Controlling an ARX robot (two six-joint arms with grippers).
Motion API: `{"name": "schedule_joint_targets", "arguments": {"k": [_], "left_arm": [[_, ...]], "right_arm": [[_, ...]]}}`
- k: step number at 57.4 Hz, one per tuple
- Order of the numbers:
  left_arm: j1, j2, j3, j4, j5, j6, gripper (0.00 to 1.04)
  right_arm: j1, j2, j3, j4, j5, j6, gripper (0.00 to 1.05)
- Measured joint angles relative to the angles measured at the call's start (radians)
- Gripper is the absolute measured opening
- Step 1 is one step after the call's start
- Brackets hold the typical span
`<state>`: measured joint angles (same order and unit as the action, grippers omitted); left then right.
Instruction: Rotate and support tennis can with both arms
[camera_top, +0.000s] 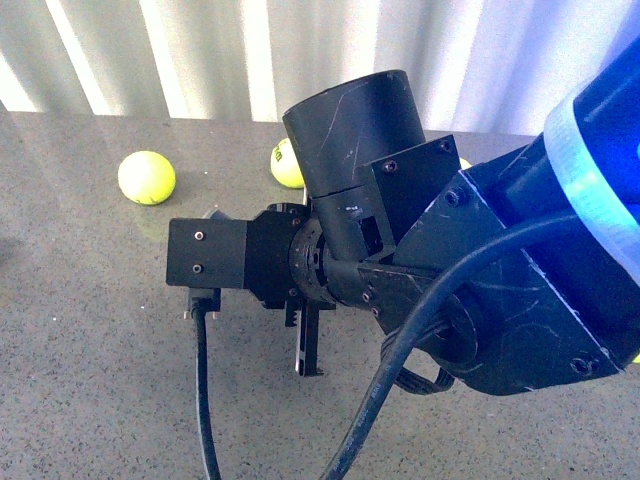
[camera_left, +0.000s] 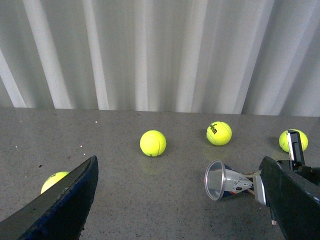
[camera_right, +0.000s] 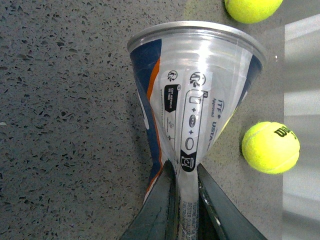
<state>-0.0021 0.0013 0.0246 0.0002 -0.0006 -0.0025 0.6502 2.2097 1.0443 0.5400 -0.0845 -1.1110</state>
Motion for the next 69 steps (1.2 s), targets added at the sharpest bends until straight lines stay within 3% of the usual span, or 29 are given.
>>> {"name": "schedule_joint_targets", "arguments": {"k": [15, 49, 69], "left_arm": [[0.000, 0.000, 0.000, 0.000, 0.000, 0.000, 0.98], [0.000, 0.000, 0.000, 0.000, 0.000, 0.000, 0.98], [0.000, 0.000, 0.000, 0.000, 0.000, 0.000, 0.98]], "right_arm": [[0.006, 0.008, 0.002, 0.026, 0.007, 0.039, 0.06], [-0.006, -0.040, -0.062, 0.034, -0.010, 0.077, 0.99], [-0.040, -0.212, -0.209, 0.029, -0.040, 0.115, 0.97]]}}
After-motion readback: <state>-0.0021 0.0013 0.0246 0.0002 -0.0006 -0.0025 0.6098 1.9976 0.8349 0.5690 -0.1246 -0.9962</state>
